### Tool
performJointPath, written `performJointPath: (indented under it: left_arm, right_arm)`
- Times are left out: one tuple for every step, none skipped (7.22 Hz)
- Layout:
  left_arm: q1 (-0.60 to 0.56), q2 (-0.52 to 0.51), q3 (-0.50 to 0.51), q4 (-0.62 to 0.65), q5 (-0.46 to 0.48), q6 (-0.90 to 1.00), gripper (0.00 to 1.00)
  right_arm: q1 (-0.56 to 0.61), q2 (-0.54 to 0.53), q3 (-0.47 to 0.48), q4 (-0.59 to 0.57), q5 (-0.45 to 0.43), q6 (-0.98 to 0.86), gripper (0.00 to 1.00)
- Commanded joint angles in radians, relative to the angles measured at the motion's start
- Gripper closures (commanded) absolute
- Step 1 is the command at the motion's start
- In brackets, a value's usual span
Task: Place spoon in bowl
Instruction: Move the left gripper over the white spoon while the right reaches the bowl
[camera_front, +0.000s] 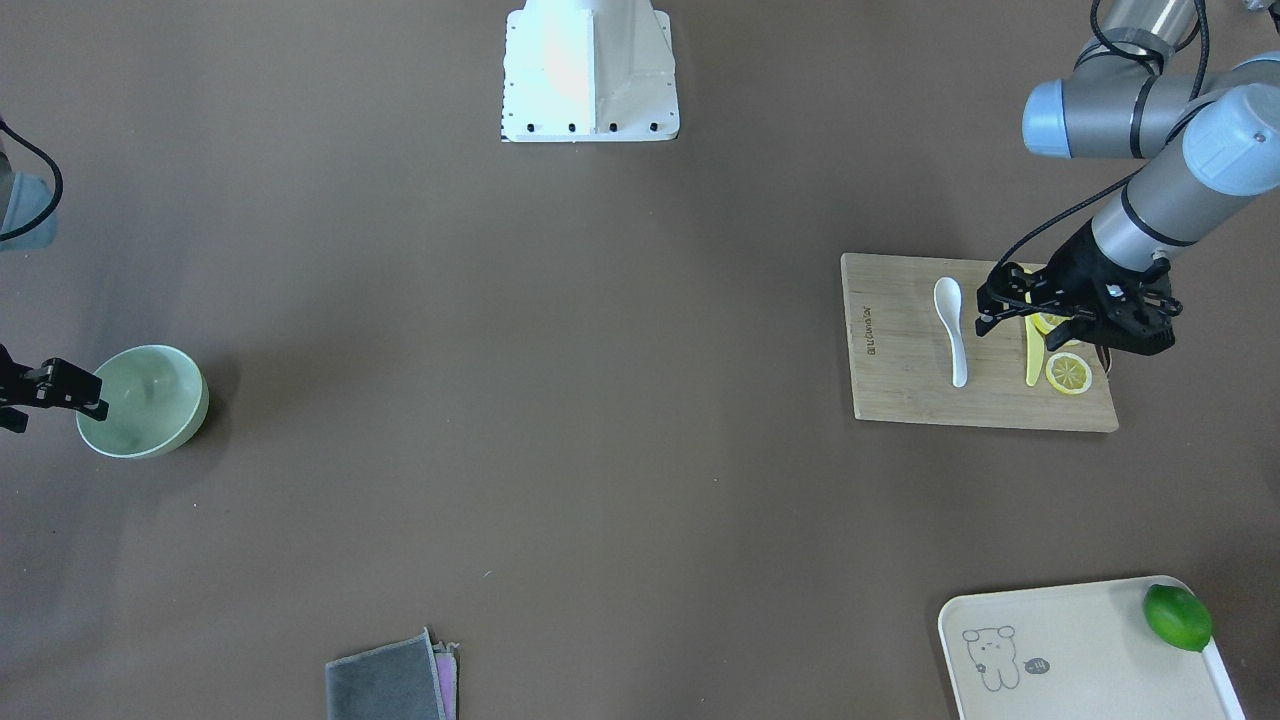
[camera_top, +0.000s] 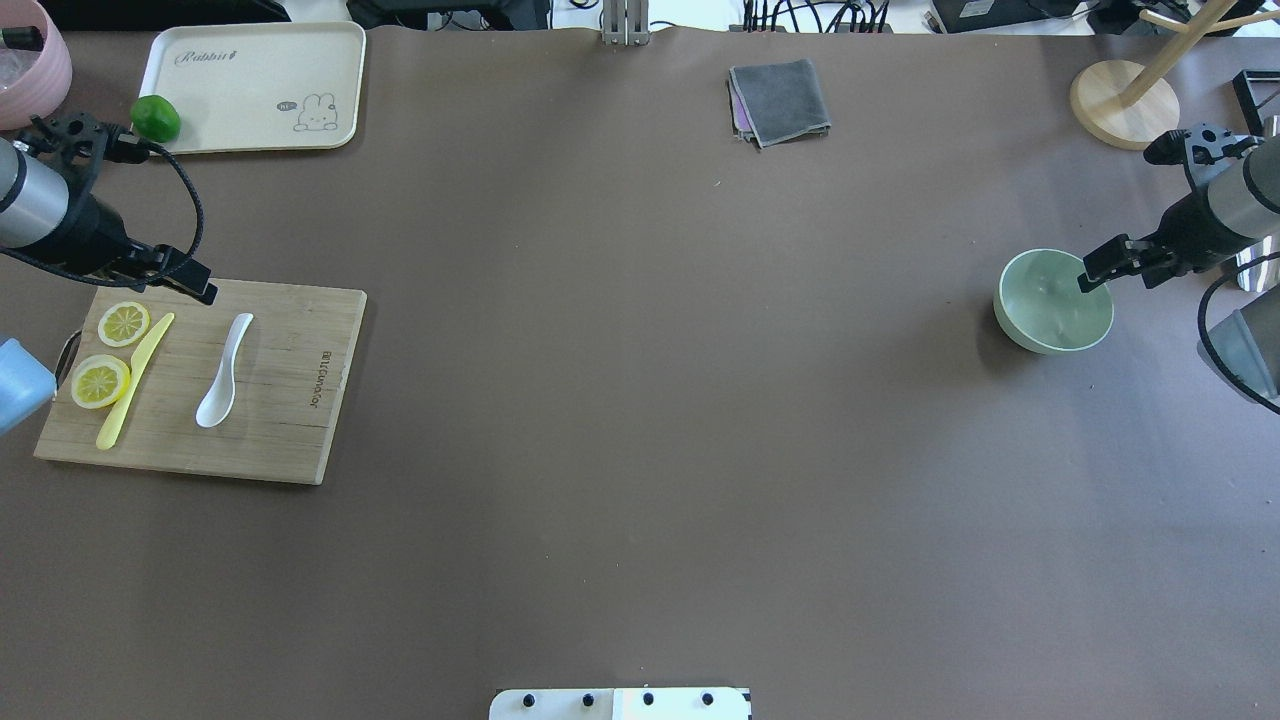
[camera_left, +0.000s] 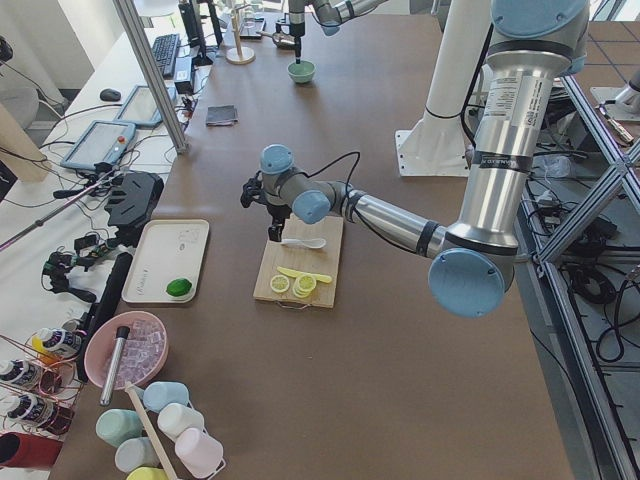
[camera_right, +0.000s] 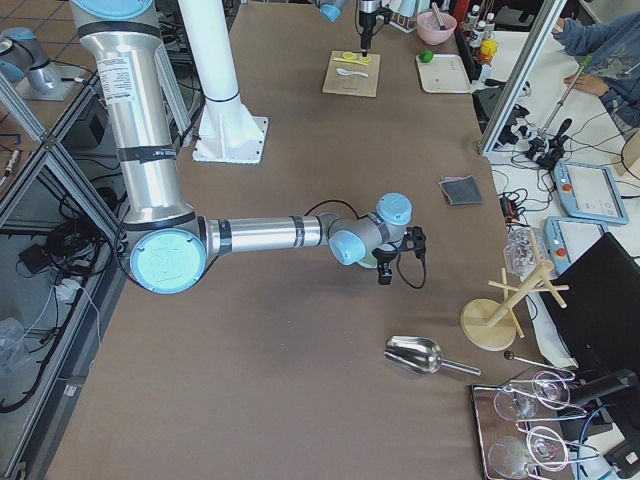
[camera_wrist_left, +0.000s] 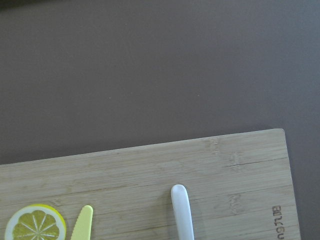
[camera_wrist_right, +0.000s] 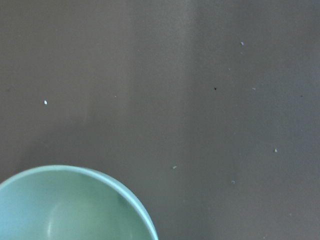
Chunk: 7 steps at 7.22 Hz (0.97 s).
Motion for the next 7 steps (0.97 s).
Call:
performJointPath:
  left_arm:
    - [0.020, 0.000, 0.001, -0.002, 0.020, -0.016, 0.10]
    - [0.029, -0.002, -0.002, -0.003, 0.020, -0.060, 0.18]
    - [0.066, -0.002, 0.012, -0.005, 0.039, -0.064, 0.21]
    - [0.089, -0.003, 0.026, -0.023, 0.085, -0.067, 0.22]
    - [0.094, -0.005, 0.034, -0.032, 0.087, -0.076, 0.27]
    - [0.124, -0.003, 0.046, -0.034, 0.099, -0.088, 0.34]
    - [0.132, -0.005, 0.058, -0.047, 0.113, -0.088, 0.41]
  right_arm:
    - [-0.002, -0.006, -0.003, 0.002, 0.002, 0.018, 0.76]
    - [-0.004, -0.006, 0.006, 0.002, 0.012, 0.032, 1.00]
    - [-0.010, -0.004, 0.010, 0.002, 0.018, 0.041, 1.00]
    - [-0.016, 0.003, 0.032, 0.002, 0.039, 0.069, 1.00]
    - [-0.027, 0.010, 0.084, 0.001, 0.074, 0.148, 1.00]
    - [-0.057, 0.028, 0.153, -0.009, 0.082, 0.241, 1.00]
    - [-0.117, 0.066, 0.189, -0.007, 0.070, 0.371, 1.00]
